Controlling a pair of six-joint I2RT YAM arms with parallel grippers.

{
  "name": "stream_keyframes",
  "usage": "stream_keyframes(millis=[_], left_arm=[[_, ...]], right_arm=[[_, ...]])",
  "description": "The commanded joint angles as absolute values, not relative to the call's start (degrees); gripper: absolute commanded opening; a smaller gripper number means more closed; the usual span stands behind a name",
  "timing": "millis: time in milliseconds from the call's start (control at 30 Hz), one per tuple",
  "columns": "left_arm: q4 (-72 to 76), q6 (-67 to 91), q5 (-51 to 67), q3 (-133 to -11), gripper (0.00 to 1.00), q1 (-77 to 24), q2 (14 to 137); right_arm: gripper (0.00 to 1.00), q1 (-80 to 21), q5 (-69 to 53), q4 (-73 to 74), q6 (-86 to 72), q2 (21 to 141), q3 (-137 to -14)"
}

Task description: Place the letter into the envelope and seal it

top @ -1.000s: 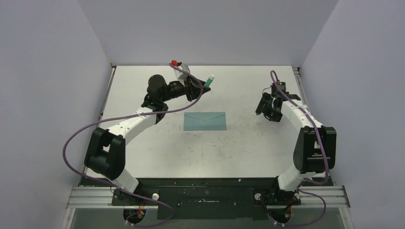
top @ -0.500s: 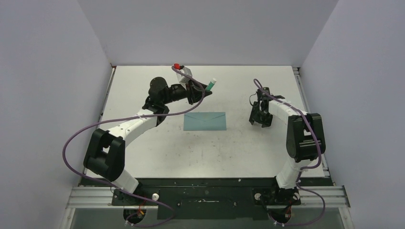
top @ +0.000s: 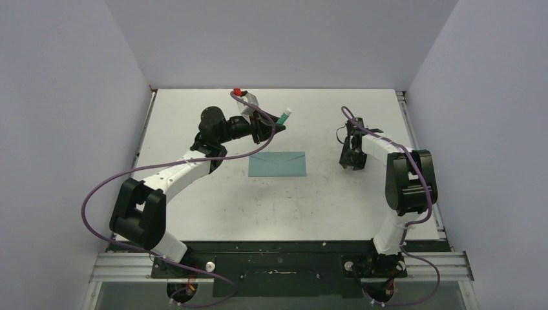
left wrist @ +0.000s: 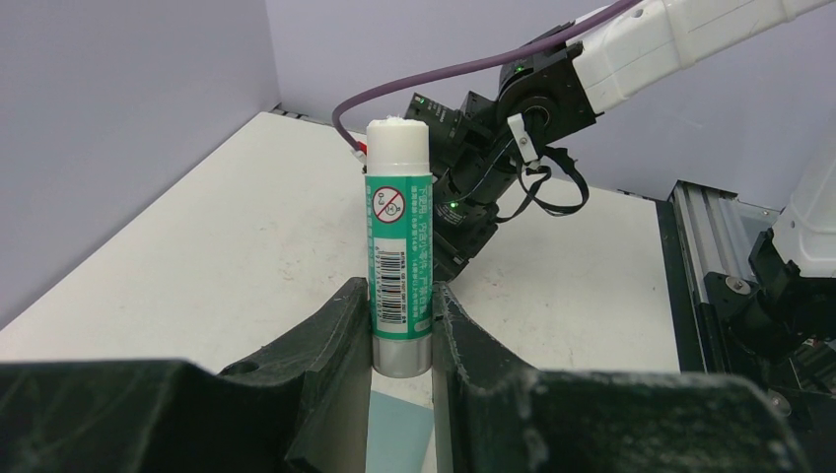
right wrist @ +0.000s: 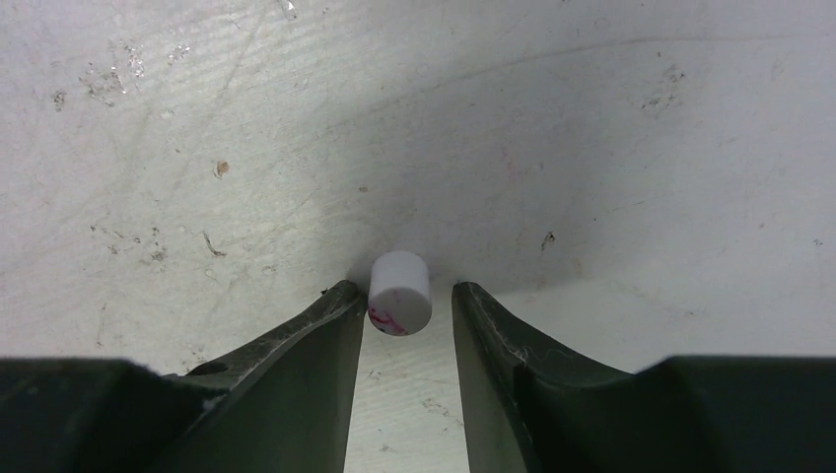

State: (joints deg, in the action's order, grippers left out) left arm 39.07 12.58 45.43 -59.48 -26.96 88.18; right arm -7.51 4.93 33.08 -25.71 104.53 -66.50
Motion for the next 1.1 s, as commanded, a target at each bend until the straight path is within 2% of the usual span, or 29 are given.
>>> stream_keyframes(millis=[0,567,700,833,933,1067], left_arm=[[39.72,11.51,45.53,-60.02,0.0,-27.26,86.27],[38.94,10.82,46.07,-60.61,0.0,-27.51,86.91],[38.62,10.52,46.16,-60.69,0.0,-27.55,86.86],[37.79,9.9,46.14,-60.86,0.0,-27.6,86.9],[36.67,9.07,45.88,-60.71,0.0,-27.6,86.87],[35.8,7.91,45.4,-59.76,0.0,-27.6,86.73]], right_arm=[[0.38,-7.64,6.34,31.51,-24.61,104.94,-68.2],[0.33,-7.38,5.86,31.31,-24.17,105.24,-68.89],[0.18,-7.34,4.83,30.46,-24.35,104.08,-68.6],[0.06,-7.29,3.52,30.22,-24.69,101.97,-68.48],[0.05,-7.28,0.84,30.1,-24.91,99.51,-68.47],[0.05,-7.28,-9.04,28.49,-25.03,95.04,-68.29]])
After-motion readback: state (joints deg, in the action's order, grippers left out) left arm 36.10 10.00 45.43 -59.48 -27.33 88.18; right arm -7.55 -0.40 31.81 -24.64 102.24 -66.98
